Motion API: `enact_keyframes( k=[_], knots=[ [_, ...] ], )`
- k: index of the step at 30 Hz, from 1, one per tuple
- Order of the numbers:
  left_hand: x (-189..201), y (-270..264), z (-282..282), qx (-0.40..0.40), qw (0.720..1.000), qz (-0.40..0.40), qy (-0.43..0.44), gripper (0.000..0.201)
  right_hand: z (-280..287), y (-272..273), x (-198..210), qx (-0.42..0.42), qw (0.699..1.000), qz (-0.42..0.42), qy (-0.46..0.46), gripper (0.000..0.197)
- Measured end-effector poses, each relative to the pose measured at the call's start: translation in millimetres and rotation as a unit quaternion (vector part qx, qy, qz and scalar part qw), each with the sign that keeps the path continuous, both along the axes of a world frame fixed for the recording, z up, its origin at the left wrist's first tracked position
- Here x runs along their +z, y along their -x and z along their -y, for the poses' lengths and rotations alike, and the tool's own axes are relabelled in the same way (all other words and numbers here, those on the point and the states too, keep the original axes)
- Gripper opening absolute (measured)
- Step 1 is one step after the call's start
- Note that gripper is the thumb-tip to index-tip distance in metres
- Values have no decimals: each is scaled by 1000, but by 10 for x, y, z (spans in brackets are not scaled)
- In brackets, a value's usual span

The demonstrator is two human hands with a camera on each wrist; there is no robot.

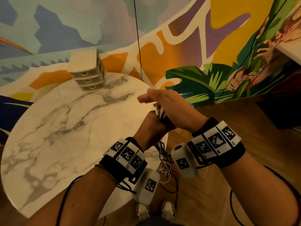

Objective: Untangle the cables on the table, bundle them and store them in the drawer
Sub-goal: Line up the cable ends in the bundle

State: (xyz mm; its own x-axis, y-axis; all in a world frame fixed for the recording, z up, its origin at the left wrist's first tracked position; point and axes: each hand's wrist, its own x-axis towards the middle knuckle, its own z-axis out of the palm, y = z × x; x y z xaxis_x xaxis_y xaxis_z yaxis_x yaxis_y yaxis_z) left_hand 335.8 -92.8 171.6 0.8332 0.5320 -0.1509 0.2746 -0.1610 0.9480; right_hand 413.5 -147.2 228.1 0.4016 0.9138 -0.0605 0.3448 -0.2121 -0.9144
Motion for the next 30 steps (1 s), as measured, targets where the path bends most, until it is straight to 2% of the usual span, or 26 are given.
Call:
enact_keyframes(
  k=[2,3,4,6,7,9,10,12,14,18,20,21,23,25,27,29,30],
  knots=[
    [-25,21,-14,8,1000,-10,24,27,-6,-55,6,-34,985,-143,-91,59],
    [-32,32,-12,19,999,-19,33,29,1,-118,6,-58,975,-177,-124,63],
    [-28,45,-14,25,999,-13,42,28,19,-190,21,-85,971,-173,-139,65],
    [-46,56,-13,36,997,8,66,25,82,-289,82,-120,983,-75,-117,61],
    [-49,55,-15,41,997,5,60,23,103,-291,129,-109,990,0,-84,57],
    [-52,51,-3,31,998,8,47,16,110,-200,177,-26,988,148,21,55],
    [-31,42,25,21,998,22,46,11,98,-133,179,16,979,189,72,59],
    [-8,23,75,-5,999,33,6,8,70,-3,164,48,969,199,135,64],
    [-47,6,84,-20,998,35,-50,17,43,40,131,45,963,217,154,63],
    [-75,12,79,-4,999,28,-46,23,23,7,64,39,945,269,180,59],
    [-91,41,67,1,999,27,-33,12,4,-13,11,44,951,239,190,60],
    [-84,50,57,5,999,30,-18,2,-9,-16,-4,41,967,184,172,60],
    [-71,72,26,24,999,26,10,21,-44,-5,-4,17,996,18,81,59],
    [-88,77,7,28,999,16,28,12,-94,-18,-5,-28,995,-98,-4,63],
    [-88,95,12,20,999,17,40,9,-143,-30,-31,-54,994,-93,-25,65],
    [-77,95,44,6,999,30,22,15,-163,0,-44,-31,999,21,24,62],
    [-60,97,71,-7,999,39,20,10,-154,22,-53,-6,993,96,65,60]
  ],
)
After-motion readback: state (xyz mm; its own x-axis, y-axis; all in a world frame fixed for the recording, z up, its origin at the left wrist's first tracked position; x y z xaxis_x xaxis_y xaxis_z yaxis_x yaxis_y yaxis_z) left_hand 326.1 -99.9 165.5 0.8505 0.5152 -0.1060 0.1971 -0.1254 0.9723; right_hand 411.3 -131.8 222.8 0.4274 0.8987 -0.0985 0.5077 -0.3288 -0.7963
